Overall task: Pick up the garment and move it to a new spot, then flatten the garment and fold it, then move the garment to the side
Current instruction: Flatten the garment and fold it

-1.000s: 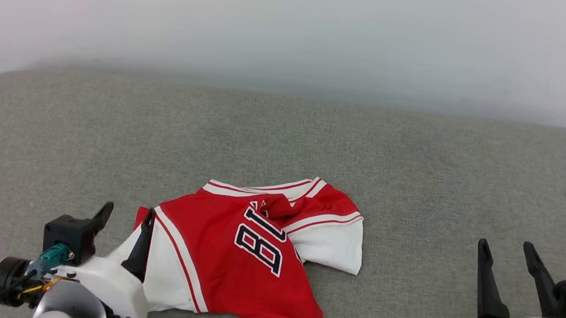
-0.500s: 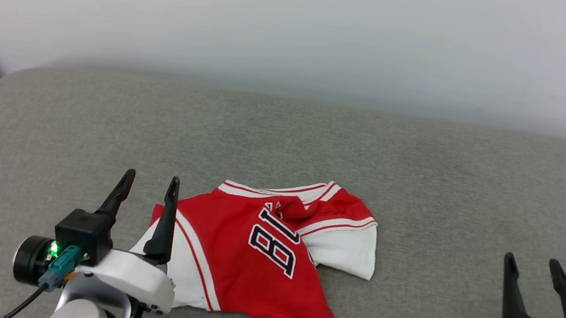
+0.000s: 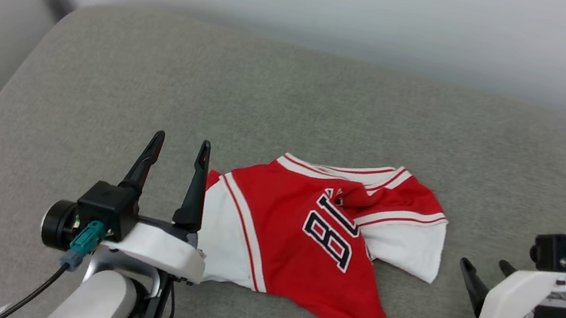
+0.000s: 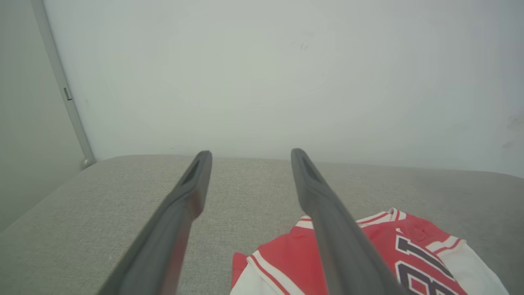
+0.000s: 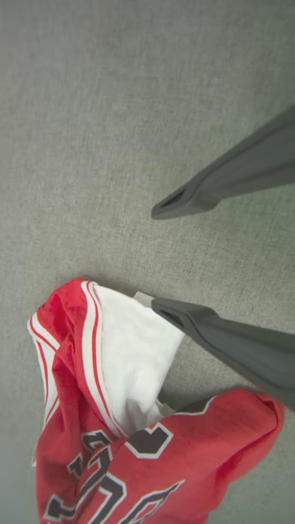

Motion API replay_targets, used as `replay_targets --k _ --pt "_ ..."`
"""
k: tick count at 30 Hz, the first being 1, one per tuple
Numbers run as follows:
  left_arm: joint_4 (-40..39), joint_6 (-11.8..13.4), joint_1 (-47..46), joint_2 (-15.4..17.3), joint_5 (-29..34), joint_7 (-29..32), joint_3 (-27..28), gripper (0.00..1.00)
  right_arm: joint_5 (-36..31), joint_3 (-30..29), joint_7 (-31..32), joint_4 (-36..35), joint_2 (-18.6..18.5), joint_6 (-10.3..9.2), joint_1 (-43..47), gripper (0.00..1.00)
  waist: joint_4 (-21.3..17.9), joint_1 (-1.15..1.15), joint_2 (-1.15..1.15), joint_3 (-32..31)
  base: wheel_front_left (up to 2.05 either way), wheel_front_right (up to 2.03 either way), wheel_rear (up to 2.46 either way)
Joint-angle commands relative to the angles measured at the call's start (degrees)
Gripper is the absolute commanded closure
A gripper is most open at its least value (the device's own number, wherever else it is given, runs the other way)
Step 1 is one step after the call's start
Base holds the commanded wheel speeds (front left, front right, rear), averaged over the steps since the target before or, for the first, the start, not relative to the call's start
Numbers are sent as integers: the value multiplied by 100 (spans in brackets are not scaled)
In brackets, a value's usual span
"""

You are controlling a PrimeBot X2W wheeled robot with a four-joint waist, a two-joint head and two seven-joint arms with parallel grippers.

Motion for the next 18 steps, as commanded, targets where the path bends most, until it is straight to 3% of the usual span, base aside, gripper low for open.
replay_targets --k 1,6,13,14,16,17,18 --pt "18 -19 -104 -45 57 -33 15 0 92 92 158 46 -109 -4 -151 0 240 0 0 252 0 0 0" --pt "65 -171 -220 -240 182 -40 99 0 516 589 1104 237 -455 -3 -459 0 479 0 0 540 0 0 0" --pt "196 -404 -231 -471 392 -36 313 0 934 941 1844 766 -541 -3 -481 0 598 0 0 725 0 0 0" --pt "222 -424 -210 -483 419 -36 341 0 984 965 1936 826 -507 -2 -443 38 597 0 0 721 0 0 0" --pt "259 -471 -169 -533 469 -36 399 0 1066 1024 2101 875 -509 -2 -372 67 585 0 0 707 0 0 0" --pt "282 -495 -147 -555 495 -37 428 0 1111 1022 2118 846 -507 -2 -366 95 572 0 0 689 0 0 0" --pt "301 -506 -126 -576 513 -37 458 0 1139 1034 2134 806 -524 -2 -371 100 551 0 0 659 0 0 0"
